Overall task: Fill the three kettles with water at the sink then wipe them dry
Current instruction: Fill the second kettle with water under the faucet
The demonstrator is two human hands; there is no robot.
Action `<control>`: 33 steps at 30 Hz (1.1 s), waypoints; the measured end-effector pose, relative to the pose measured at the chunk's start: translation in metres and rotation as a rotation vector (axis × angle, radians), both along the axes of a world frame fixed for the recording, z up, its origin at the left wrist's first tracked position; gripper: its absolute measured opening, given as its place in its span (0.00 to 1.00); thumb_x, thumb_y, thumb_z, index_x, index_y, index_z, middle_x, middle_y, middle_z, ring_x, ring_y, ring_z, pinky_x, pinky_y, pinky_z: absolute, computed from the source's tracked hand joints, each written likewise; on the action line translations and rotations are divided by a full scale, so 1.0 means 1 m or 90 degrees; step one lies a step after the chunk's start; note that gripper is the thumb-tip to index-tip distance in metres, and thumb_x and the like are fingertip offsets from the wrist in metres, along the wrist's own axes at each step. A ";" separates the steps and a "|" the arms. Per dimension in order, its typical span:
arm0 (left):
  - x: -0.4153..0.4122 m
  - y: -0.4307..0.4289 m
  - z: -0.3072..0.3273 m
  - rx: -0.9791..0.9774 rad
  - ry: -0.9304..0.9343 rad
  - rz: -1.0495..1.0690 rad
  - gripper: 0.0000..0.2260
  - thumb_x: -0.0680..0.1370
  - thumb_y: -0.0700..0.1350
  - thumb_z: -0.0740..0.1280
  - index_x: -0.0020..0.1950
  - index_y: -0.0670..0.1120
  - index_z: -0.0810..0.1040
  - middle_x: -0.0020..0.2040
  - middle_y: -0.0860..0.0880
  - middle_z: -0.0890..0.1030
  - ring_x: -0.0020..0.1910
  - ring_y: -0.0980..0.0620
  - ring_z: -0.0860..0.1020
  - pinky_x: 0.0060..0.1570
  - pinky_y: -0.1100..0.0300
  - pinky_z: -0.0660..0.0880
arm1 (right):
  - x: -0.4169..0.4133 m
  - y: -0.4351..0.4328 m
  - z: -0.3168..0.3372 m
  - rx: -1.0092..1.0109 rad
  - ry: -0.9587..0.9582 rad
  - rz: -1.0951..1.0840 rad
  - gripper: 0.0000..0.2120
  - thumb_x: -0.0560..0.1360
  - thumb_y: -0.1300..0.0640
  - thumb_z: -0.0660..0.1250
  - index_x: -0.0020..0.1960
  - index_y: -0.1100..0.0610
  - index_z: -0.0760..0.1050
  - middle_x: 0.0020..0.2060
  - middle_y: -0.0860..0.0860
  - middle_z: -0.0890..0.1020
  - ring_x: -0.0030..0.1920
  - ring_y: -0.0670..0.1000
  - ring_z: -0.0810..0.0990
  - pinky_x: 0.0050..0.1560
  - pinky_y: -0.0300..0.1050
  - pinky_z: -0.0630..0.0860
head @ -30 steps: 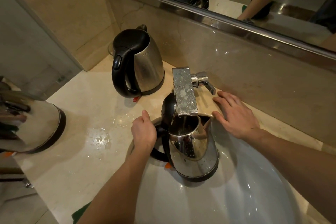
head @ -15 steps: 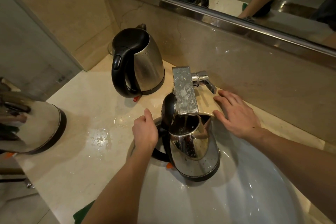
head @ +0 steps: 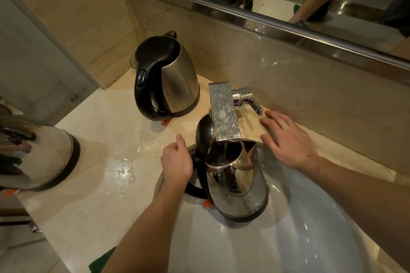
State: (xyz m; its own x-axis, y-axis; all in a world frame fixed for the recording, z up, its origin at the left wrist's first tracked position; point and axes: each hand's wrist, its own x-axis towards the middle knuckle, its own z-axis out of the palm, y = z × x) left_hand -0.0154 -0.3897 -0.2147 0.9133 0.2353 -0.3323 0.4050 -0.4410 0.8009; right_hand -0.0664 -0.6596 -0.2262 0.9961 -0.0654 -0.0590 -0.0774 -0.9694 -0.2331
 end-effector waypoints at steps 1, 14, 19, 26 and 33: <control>0.000 0.000 0.001 0.001 -0.001 0.000 0.23 0.85 0.54 0.51 0.36 0.42 0.67 0.35 0.42 0.69 0.34 0.48 0.70 0.40 0.53 0.69 | 0.000 0.000 0.000 -0.001 -0.001 0.000 0.24 0.81 0.41 0.51 0.74 0.48 0.62 0.75 0.46 0.61 0.75 0.49 0.56 0.72 0.51 0.63; 0.000 0.001 -0.002 0.016 -0.002 -0.015 0.22 0.85 0.54 0.51 0.38 0.41 0.70 0.35 0.41 0.70 0.35 0.48 0.70 0.37 0.55 0.68 | 0.000 -0.001 -0.003 0.001 -0.010 -0.003 0.23 0.81 0.42 0.53 0.74 0.48 0.63 0.75 0.45 0.62 0.75 0.48 0.56 0.70 0.49 0.63; 0.000 0.000 -0.001 0.023 -0.002 -0.020 0.22 0.85 0.54 0.51 0.38 0.41 0.69 0.35 0.43 0.69 0.34 0.50 0.68 0.36 0.56 0.67 | 0.000 -0.002 -0.003 -0.003 0.000 -0.003 0.25 0.81 0.40 0.49 0.74 0.47 0.62 0.75 0.45 0.61 0.75 0.48 0.56 0.71 0.51 0.64; 0.000 0.000 0.000 0.020 -0.003 -0.015 0.22 0.85 0.54 0.51 0.38 0.41 0.69 0.34 0.43 0.70 0.34 0.49 0.69 0.37 0.55 0.68 | 0.001 -0.001 -0.002 -0.007 0.008 -0.002 0.25 0.80 0.39 0.48 0.74 0.47 0.62 0.75 0.46 0.61 0.75 0.49 0.56 0.71 0.52 0.64; -0.001 -0.001 0.002 0.023 -0.002 -0.020 0.22 0.85 0.53 0.51 0.37 0.41 0.68 0.33 0.44 0.69 0.33 0.50 0.68 0.37 0.54 0.67 | 0.000 -0.001 -0.002 -0.009 -0.002 0.002 0.24 0.81 0.41 0.52 0.74 0.48 0.63 0.75 0.46 0.62 0.75 0.50 0.57 0.71 0.51 0.63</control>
